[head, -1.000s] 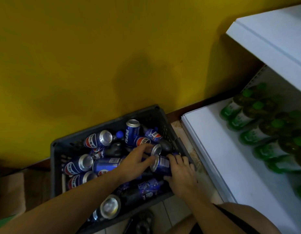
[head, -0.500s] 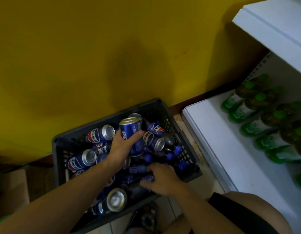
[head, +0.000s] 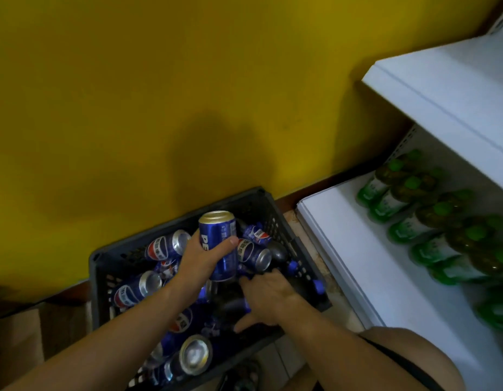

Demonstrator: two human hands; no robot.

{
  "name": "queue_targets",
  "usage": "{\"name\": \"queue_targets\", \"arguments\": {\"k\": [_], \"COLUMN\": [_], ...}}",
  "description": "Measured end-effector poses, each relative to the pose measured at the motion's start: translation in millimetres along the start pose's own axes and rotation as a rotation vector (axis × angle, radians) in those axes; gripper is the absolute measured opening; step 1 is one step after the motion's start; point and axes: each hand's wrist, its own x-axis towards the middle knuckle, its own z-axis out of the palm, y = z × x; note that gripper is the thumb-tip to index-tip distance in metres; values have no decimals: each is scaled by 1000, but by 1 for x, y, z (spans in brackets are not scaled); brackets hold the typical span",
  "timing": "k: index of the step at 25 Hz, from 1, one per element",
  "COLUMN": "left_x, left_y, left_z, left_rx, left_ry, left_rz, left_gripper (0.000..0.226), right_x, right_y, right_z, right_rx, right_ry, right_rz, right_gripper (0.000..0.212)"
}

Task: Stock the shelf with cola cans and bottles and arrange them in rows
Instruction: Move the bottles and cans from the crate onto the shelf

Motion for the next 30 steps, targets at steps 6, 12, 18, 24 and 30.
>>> {"name": "queue_targets", "arguments": {"k": [6,12,18,24,30], "left_x": [6,-27,-81,-115,-137], "left_y": [114,218,227,197,167], "left_z": [60,197,347,460,510], "left_rx": [25,-180,-167,-39,68], "left_ry": [-105,-345,-694,-819,-859], "left_rz": [278,463,316,279,365], "left_gripper": [58,49,69,43,73], "right_x": [-82,-272,-427,-505,-520], "right_y": [78,172,246,284,320], "right_z": [-105,-172,-127,-35,-14], "right_rx": [33,90,146,303,236], "right_ry": [351,604,628,688,641], "right_rz": [177,588,969,1126,1173], "right_gripper": [70,51,61,67,83]}}
